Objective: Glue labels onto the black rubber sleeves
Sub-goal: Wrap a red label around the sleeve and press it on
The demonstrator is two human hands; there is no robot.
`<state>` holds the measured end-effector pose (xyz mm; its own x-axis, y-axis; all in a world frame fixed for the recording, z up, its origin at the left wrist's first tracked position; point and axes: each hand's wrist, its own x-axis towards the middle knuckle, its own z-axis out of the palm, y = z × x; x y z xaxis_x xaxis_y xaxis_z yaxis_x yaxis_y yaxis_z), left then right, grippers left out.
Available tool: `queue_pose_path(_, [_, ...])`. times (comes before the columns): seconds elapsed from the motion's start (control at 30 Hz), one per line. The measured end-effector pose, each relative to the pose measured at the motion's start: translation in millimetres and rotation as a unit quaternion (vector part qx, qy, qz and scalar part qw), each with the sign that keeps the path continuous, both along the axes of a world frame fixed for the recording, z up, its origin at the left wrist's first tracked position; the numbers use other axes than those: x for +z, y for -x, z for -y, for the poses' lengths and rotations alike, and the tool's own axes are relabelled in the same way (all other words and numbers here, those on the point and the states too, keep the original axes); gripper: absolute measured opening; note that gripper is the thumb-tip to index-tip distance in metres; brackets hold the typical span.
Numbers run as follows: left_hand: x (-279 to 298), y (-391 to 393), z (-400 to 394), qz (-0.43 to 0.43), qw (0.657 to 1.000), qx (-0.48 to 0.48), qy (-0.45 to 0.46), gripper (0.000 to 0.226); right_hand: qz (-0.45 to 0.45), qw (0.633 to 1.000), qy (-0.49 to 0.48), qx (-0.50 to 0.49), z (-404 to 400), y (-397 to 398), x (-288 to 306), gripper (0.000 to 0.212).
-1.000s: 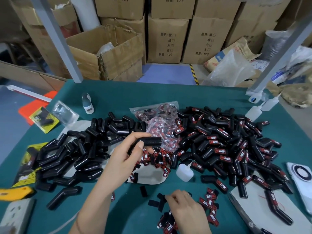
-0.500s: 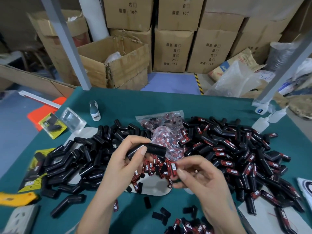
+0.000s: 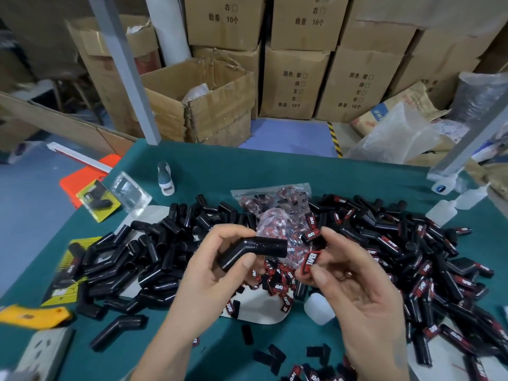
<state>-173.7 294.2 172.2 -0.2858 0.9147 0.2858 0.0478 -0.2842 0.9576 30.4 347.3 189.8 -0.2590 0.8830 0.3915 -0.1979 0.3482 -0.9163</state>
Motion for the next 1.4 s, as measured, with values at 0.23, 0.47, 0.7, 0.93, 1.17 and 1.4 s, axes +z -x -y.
queue_pose_path(0.23, [0.1, -6.5, 3.6, -0.034, 0.999, 0.015, -0.008, 0.022, -0.050, 0.998, 0.004, 0.046, 1.9, 5.4, 6.5, 0.021])
queue_pose_path(0.47, [0.3, -7.3, 2.9, 0.012, 1.000, 0.018, -0.017, 0.023, -0.063, 0.997, -0.019, -0.033, 2.0, 6.5, 6.7, 0.016])
queue_pose_path(0.7, [-3.5, -11.2, 0.4, 0.044, 0.998, -0.020, -0.027, 0.028, -0.080, 0.992, -0.079, -0.057, 1.5, 9.9, 8.1, 0.004])
queue_pose_path(0.93, [-3.3, -16.3, 4.6, -0.032, 0.996, -0.013, -0.086, 0.046, -0.062, 0.998, 0.014, 0.001, 2.8, 13.9, 10.6, 0.017])
queue_pose_path(1.17, [0.4, -13.7, 3.8, -0.057, 0.991, 0.006, -0.125, 0.051, -0.052, 0.982, 0.166, 0.072, 4.3, 17.5, 0.9, 0.041])
queue_pose_path(1.4, [-2.3, -12.3, 6.2, -0.024, 0.991, -0.042, -0.128, 0.047, -0.029, 0.976, 0.189, 0.106, 5.7, 22.4, -3.0, 0.043])
